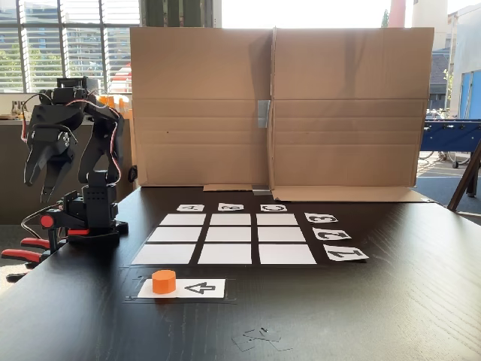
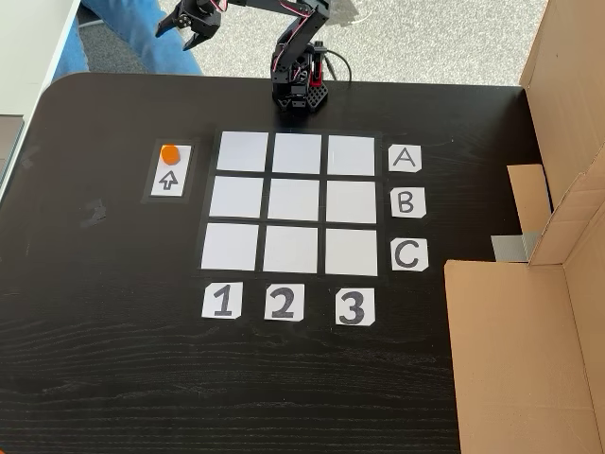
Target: Pick up the round, orange token and place it in the grid on square A3.
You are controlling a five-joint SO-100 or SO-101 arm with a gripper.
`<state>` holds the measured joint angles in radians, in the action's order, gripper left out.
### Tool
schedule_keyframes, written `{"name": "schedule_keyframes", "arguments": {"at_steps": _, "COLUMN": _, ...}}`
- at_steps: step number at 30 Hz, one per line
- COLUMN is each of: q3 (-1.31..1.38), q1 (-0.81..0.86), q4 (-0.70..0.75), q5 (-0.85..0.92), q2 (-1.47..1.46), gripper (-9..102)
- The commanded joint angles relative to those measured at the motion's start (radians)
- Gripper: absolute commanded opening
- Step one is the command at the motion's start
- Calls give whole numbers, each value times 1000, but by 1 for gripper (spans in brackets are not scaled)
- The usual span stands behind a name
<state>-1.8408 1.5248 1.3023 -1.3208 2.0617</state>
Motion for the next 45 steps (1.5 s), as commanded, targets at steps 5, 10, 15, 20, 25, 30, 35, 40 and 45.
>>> {"name": "schedule_keyframes", "arguments": {"at_steps": 5, "q3": 247, "q1": -58, "q4": 144, "q5": 199, "q2": -138, "gripper": 32}}
{"name": "schedule_keyframes", "arguments": {"at_steps": 10, "q3": 446, "q1": -86, "q4": 241, "q5": 199, "q2": -258, "gripper": 33}}
{"name": "schedule_keyframes", "arguments": {"at_steps": 15, "q3": 535, "q1": -137, "q4": 244, "q5": 210, "q2": -348, "gripper": 33}}
{"name": "schedule_keyframes", "arguments": {"at_steps": 20, "q3": 623, "q1": -206, "q4": 245, "q5": 209, "q2": -453, "gripper": 33}}
{"name": "schedule_keyframes", "arguments": {"at_steps": 25, "q3": 683, "q1": -296, "q4": 245, "q5": 210, "q2": -561, "gripper": 33}}
{"name": "schedule_keyframes", "arguments": {"at_steps": 30, "q3": 712, "q1": -385, "q4": 222, "q5": 206, "q2": -681, "gripper": 33}}
{"name": "schedule_keyframes", "arguments": {"at_steps": 35, "q3": 767, "q1": -439, "q4": 212, "q5": 170, "q2": -773, "gripper": 34}}
{"name": "schedule_keyframes", "arguments": {"at_steps": 40, "q3": 793, "q1": -477, "q4": 209, "q5": 166, "q2": -827, "gripper": 36}}
{"name": "schedule_keyframes", "arguments": {"at_steps": 45, "q3": 795, "q1": -512, "q4": 202, "q5": 170, "q2": -874, "gripper": 39}}
